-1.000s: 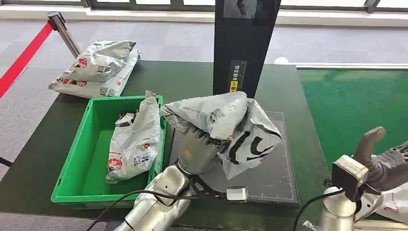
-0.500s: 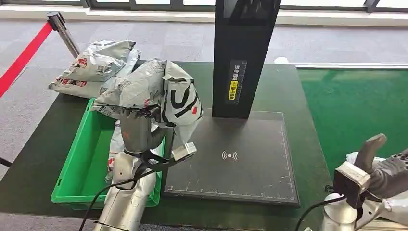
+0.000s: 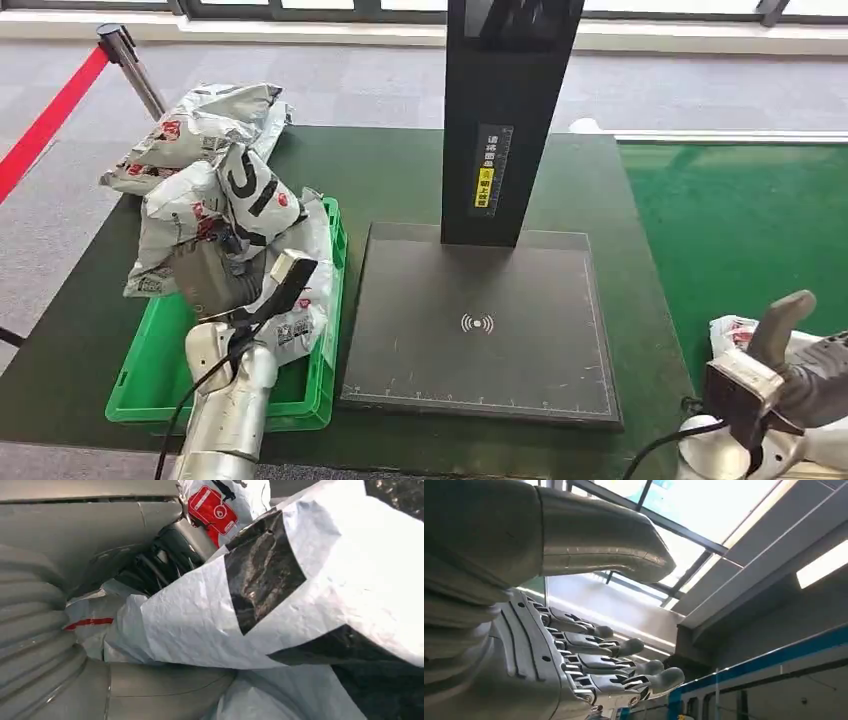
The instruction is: Moved the parcel from conveyor to table for the left to box.
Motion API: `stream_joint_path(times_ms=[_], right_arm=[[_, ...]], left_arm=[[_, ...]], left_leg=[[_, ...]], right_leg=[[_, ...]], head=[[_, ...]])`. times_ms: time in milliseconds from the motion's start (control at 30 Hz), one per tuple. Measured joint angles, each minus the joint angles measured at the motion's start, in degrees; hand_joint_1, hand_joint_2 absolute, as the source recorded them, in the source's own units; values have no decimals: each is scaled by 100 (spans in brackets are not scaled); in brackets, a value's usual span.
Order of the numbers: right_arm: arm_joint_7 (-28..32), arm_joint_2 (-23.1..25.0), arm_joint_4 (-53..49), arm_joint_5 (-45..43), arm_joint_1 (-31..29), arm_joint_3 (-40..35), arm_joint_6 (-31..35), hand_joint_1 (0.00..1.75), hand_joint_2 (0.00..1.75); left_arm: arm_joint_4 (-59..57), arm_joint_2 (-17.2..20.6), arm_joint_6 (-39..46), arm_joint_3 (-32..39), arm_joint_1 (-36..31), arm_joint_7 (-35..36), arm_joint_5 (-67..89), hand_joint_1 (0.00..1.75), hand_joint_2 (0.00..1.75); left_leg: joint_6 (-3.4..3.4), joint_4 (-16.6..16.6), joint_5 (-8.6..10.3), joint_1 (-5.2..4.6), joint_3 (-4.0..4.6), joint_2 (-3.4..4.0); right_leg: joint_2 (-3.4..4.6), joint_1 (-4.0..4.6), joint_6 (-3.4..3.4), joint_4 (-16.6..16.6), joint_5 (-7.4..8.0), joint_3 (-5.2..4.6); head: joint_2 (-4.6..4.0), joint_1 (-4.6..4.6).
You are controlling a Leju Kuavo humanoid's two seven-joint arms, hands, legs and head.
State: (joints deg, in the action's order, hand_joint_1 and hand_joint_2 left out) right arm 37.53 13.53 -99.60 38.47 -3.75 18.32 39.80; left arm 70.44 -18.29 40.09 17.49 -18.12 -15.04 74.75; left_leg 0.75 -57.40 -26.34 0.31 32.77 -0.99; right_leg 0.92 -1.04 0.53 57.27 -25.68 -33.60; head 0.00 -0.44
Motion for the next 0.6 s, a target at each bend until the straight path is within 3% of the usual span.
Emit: stream_joint_path(times_ms=[133,167,200,600], right_arm=[[-31,0,0,2,36,0,0,0,175],[-35,0,0,2,39,0,0,0,175],[-46,0,0,9,40,0,0,0,175],[-153,0,-28,98,47,0,0,0,175]], left_arm=[[-20,-20,0,375,-34,-83,87,175,175],[-15,-24,0,446,-52,-92,131,35,175],[-15,-26,0,520,-68,-96,173,0,175],[112,-109,-2,918,-102,63,293,0,175]], left_leg=[[0,0,0,0,0,1],[0,0,0,0,0,1],[0,0,0,0,0,1],[0,0,-1,0,-1,0]], right_leg=[[1,-2,0,-1,0,0],[1,-2,0,-1,0,1],[0,-2,0,-1,0,1],[0,1,0,0,0,1]], head=[[0,0],[0,2],[0,0],[0,0]])
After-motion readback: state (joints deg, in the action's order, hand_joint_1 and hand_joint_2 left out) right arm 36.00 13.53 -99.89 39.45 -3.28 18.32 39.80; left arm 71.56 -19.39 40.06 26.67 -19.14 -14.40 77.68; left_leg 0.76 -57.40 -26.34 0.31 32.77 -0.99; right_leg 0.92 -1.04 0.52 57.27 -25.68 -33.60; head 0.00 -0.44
